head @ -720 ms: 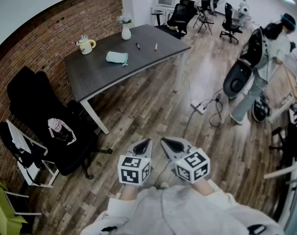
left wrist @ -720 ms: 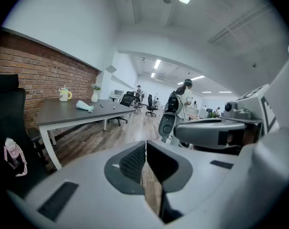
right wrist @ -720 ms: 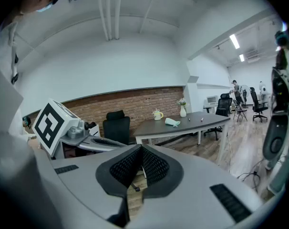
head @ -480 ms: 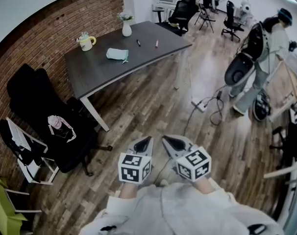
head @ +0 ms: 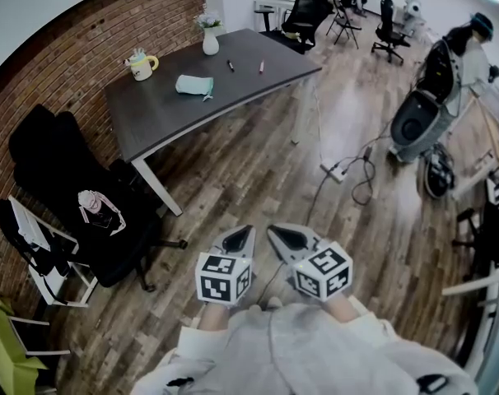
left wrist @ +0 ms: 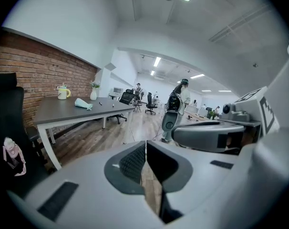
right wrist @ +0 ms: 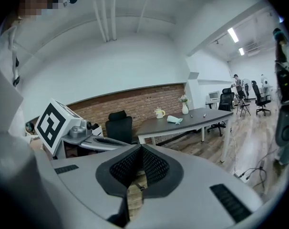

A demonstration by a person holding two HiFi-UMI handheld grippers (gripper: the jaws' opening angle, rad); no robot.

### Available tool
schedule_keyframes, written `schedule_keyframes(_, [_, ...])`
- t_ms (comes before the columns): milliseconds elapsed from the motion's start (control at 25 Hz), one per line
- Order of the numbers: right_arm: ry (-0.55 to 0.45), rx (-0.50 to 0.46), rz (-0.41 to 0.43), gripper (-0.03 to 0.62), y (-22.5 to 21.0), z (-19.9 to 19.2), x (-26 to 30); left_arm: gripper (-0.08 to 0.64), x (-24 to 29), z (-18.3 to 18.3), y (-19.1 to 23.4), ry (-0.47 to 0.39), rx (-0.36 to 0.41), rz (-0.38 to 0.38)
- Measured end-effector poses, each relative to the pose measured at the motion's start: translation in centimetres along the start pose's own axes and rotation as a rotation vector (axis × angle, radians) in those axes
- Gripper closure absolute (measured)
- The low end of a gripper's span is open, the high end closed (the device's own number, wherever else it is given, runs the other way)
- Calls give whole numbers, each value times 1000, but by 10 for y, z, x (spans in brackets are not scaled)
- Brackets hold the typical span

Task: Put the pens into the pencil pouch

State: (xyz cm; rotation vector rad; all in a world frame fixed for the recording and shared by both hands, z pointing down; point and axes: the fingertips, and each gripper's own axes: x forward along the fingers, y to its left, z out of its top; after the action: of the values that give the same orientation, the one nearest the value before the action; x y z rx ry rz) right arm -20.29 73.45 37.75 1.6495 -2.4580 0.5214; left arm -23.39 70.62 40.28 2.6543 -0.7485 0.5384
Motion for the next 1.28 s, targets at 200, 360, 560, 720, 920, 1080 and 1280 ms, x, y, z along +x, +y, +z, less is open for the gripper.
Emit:
schedule_keyframes(200, [-81, 90, 58, 586, -8, 9, -6, 548, 2, 18, -17, -123, -23, -103])
schedule_keyframes(360, [-32, 40, 57, 584, -22, -1, -10, 547, 15, 11, -10, -92, -9, -12])
schedule_keyframes(560, [6, -2, 7, 583, -37, -9, -11, 546, 27, 8, -16, -64, 10, -1])
schedule_keyframes(720, [-8, 5, -15, 542, -49, -9, -15, 516, 34, 3, -24, -51, 5, 7])
schedule_keyframes(920, [-9, 38, -8, 514, -60, -15, -18, 495, 42, -3, -27, -30, -3, 19])
schedule_keyframes(1080, [-17, 61, -18, 514, -70, -9, -10, 494, 47, 6, -17, -36, -3, 27])
schedule_keyframes(1280, [-14, 59, -21, 514, -91, -2, 17, 494, 72, 17, 4, -29, -7, 14])
